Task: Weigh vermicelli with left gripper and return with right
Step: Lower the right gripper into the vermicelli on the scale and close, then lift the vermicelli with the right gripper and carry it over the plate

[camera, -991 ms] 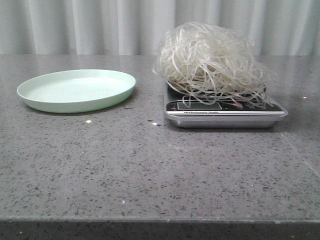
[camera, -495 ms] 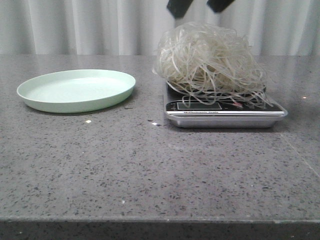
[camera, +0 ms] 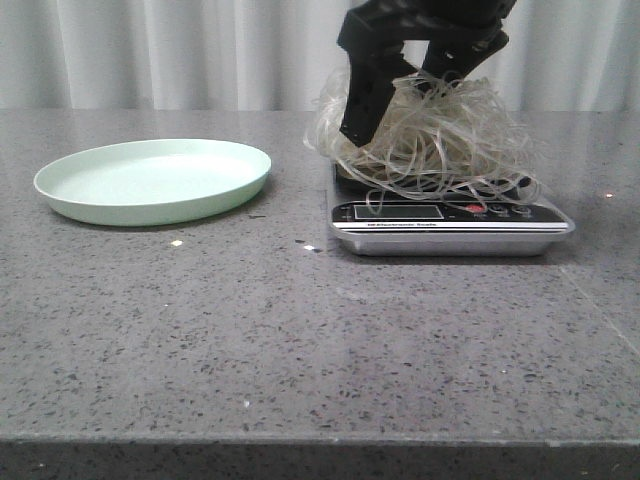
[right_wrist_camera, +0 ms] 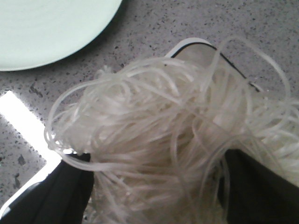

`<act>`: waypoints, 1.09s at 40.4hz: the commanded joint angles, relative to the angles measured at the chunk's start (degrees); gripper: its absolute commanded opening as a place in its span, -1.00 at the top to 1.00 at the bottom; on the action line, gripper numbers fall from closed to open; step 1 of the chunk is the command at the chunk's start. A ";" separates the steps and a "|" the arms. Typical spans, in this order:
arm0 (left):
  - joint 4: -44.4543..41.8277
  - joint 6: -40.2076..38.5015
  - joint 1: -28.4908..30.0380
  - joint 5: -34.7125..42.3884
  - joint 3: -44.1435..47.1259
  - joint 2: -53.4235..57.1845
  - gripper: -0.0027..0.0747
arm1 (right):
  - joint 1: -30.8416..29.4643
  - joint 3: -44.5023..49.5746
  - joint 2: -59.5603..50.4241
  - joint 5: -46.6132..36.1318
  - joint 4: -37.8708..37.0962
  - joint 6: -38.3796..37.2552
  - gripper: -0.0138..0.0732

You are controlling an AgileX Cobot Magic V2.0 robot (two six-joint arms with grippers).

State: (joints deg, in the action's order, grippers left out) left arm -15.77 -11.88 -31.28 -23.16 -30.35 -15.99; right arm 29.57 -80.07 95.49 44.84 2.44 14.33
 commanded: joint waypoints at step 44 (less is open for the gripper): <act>-0.37 -0.50 -0.11 4.59 -1.41 -0.60 0.58 | -0.02 -13.66 -4.71 10.37 -1.12 0.30 0.33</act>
State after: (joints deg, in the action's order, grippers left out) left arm -15.77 -11.88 -31.28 -23.16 -30.35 -15.99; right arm 29.57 -89.18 95.00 56.30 1.03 14.43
